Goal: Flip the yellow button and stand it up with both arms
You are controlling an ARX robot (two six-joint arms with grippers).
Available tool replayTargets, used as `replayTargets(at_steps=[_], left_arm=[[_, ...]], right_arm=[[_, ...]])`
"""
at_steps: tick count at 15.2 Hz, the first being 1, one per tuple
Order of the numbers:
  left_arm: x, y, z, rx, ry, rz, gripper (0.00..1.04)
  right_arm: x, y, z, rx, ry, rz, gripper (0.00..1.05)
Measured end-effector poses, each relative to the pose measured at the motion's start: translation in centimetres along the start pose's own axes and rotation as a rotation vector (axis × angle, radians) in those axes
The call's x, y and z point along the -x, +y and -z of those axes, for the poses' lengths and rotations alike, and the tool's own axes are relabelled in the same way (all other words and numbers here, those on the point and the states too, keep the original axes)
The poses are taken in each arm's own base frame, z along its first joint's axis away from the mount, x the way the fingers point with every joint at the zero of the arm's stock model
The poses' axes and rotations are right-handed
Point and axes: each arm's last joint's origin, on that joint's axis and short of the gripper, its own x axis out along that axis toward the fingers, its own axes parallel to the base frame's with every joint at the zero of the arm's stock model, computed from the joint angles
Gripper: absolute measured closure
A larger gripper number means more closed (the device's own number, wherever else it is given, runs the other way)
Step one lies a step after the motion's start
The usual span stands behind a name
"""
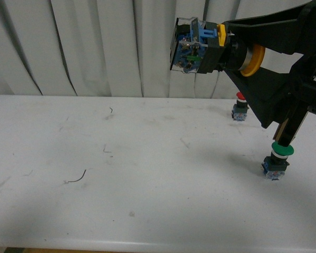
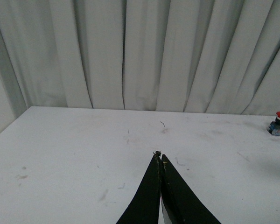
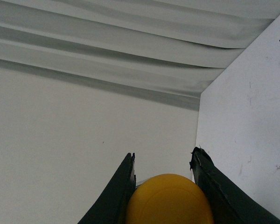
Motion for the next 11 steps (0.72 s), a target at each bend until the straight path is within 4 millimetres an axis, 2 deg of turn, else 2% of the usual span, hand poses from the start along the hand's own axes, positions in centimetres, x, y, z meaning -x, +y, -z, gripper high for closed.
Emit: replayTargets(at_steps=[11], left_arm=[[0.0, 0.0, 2.5, -0.001, -0.009, 0.002, 1.03]], right_arm=[[-0.2, 0.1, 0.4, 0.015, 0.02, -0.005, 0.7]])
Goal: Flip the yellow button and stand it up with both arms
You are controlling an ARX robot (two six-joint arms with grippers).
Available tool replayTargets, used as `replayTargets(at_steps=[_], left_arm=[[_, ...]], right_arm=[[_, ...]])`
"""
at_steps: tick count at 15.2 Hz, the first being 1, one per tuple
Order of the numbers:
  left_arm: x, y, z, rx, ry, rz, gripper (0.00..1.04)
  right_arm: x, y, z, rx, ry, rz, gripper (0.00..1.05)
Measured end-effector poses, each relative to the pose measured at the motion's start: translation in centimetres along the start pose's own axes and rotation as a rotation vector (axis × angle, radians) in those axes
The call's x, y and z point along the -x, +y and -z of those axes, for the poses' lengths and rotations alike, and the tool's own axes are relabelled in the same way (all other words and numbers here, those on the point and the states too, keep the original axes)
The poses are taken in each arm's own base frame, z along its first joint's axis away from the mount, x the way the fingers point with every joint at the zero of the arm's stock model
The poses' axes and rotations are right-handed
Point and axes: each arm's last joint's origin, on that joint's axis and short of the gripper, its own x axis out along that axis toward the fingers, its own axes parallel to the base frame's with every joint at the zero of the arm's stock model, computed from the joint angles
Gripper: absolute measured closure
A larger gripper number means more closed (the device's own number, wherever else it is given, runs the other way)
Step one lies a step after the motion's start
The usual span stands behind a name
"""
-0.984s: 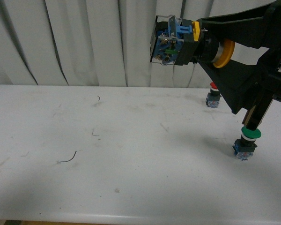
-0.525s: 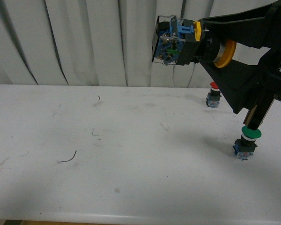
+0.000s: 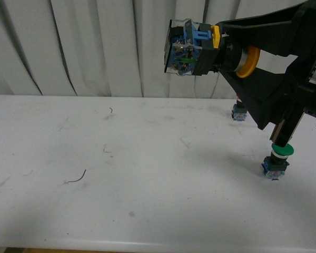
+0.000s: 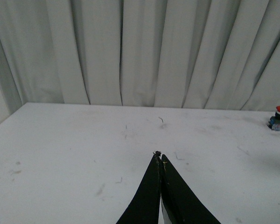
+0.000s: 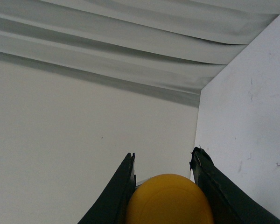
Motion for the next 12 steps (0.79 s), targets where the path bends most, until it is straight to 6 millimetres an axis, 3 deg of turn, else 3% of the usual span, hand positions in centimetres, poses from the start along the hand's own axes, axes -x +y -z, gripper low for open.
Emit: replayTargets(at_steps=[2, 5, 9, 11, 12], left_arm=[[0.0, 0.0, 1.0, 0.0, 0.025, -0.001, 1.03], [0.0, 0.0, 0.9, 0.0, 0.008, 0.001, 1.01], [0.0, 0.0, 0.9, 0.0, 0.007, 0.0, 0.54], [0.0, 0.0, 0.9, 0.0, 0.007, 0.0, 0.3], [0.0, 0.0, 0.9, 0.0, 0.007, 0.0, 0.18]], right_arm=[[-0.1, 0.0, 0.1, 0.002, 0.004, -0.001, 0.7], [-0.1, 0.2, 0.3, 0.014, 0.012, -0.006, 0.7], [0.0, 1.9, 0.2, 0.225, -0.047, -0.045, 0.7], [-0.3, 3.4, -0.9, 0.477, -0.173, -0.047, 0.7], [-0.6, 3.8, -2.0, 0.604, -0.248, 0.037, 0.7]])
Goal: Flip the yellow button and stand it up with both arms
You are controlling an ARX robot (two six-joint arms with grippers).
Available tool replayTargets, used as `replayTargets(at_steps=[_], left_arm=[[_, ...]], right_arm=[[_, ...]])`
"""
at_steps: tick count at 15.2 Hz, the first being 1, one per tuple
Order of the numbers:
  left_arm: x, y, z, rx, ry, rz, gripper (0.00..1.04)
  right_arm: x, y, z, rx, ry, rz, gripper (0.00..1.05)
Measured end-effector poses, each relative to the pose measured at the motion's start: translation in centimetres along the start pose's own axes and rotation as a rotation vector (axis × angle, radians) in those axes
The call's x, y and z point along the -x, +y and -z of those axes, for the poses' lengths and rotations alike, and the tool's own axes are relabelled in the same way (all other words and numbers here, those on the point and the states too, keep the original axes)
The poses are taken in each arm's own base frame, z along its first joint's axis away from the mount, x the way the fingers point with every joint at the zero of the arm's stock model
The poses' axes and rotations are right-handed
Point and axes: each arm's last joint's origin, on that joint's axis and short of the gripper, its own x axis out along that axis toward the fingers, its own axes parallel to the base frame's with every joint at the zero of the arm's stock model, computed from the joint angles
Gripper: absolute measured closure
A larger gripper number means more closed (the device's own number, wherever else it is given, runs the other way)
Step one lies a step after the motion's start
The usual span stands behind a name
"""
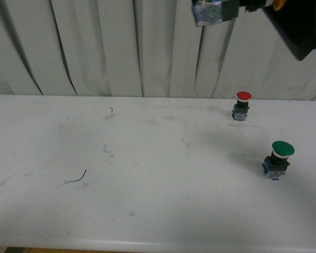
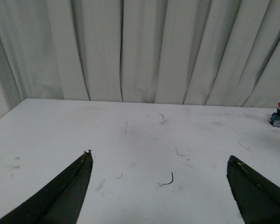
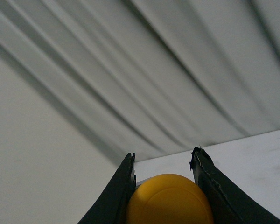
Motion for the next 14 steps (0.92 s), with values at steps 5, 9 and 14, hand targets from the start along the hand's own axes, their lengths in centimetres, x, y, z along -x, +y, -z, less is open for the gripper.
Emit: replayTargets(at_steps=[5, 9, 14], left_arm=[[0.0, 0.0, 0.0, -0.001, 0.0, 0.0, 0.07], [0.0, 0.0, 0.0, -0.001, 0.0, 0.0, 0.07], [0.0, 0.0, 0.0, -0.001, 0.0, 0.0, 0.07]], right_arm=[[0.4, -4.2, -4.1, 0.606, -0.064, 0.476, 0.7], [0.3, -7.8, -6.5, 0.779, -0.01, 0.71, 0.7], [-3.6, -13.2, -5.9, 0.703, 0.217, 0.845, 0.7]])
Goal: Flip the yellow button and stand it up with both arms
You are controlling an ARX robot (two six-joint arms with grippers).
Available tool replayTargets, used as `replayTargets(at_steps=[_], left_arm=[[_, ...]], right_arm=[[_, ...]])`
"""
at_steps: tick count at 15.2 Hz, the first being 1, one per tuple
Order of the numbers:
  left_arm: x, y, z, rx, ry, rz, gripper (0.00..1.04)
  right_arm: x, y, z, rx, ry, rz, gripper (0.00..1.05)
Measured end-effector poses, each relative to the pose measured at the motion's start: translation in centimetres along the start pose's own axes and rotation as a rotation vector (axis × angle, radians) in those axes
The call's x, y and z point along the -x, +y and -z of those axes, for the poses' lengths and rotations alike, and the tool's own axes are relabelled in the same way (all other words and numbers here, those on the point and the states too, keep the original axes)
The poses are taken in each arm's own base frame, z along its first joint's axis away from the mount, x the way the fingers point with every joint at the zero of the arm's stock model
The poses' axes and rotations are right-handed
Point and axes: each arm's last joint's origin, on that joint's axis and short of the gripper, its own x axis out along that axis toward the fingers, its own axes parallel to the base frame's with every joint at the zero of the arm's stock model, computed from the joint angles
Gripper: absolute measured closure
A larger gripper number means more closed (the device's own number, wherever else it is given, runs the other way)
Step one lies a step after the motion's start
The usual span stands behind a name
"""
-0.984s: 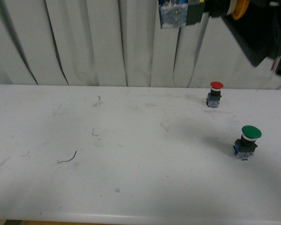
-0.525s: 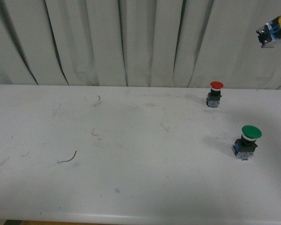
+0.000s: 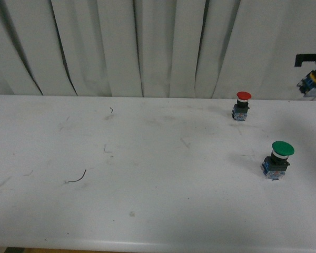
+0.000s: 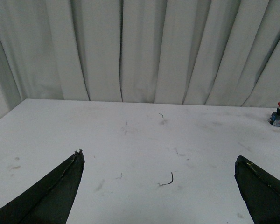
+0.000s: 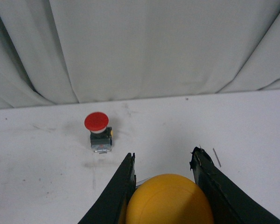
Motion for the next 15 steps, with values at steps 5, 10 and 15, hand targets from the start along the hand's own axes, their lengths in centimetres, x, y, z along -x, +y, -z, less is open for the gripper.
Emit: replayTargets(at_steps=[5, 10, 15], left_arm=[[0.0, 0.0, 0.0, 0.0, 0.0, 0.0, 0.07], [0.0, 0.0, 0.0, 0.0, 0.0, 0.0, 0.07], [0.0, 0.0, 0.0, 0.0, 0.001, 0.0, 0.07]], right_arm=[[-6.3, 3.4, 1.3, -0.001, 0.179, 0.014, 0.7], [-7.7, 5.2, 2.5, -0.002, 0.25, 0.001, 0.7], [-8.9, 5.9, 3.7, -0.02, 0.29, 0.021, 0.7]])
